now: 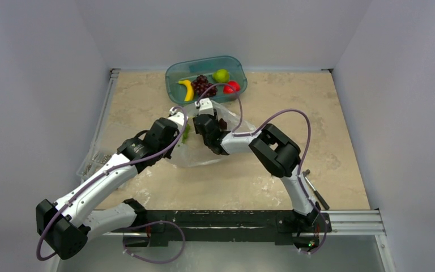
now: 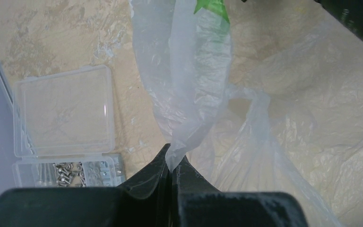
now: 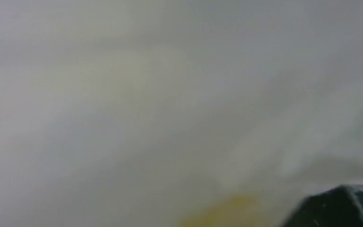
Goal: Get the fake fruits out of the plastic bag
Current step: Take out the fake fruit from the plastic bag.
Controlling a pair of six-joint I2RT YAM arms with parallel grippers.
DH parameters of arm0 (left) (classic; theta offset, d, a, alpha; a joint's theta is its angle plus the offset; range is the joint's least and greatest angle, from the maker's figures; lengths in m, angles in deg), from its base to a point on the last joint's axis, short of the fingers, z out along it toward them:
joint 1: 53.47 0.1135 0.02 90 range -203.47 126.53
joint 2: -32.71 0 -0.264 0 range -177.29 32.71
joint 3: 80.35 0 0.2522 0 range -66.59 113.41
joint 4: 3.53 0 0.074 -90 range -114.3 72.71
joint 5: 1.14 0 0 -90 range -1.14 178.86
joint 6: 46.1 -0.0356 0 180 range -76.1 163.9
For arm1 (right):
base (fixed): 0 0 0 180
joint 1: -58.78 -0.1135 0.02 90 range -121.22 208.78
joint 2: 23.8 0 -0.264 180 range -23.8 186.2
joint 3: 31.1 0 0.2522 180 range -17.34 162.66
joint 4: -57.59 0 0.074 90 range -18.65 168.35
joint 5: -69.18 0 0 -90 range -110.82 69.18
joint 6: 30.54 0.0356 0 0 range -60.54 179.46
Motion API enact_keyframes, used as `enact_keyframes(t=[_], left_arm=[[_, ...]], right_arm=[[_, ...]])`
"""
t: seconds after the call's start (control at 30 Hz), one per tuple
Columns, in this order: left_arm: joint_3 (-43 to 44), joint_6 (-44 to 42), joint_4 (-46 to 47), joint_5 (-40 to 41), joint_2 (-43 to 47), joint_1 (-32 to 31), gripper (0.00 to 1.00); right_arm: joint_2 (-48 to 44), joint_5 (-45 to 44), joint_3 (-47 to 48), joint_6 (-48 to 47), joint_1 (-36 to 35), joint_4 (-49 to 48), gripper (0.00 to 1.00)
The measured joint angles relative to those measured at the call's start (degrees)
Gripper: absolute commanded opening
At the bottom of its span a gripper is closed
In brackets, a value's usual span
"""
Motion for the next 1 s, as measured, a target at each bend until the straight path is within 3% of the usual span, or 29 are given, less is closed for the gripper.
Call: enact_keyframes(t=[0.6,0.8,1.0], left_arm=[[0.0,0.0,-0.1,1.2,-0.7,0.0,0.0],[0.0,0.0,-0.2,2.8,-0.8,0.0,0.0],[0.0,0.0,-0.3,4.4,-0.9,0.0,0.0]], right_arm=[[-33.4,17.3,-26.9,9.3,-5.7,2.0,0.0],[-44.2,20.1,-30.0,13.2,-5.3,4.7,0.0],[-54.4,15.6,-27.8,12.4,-3.9,5.2,0.0]])
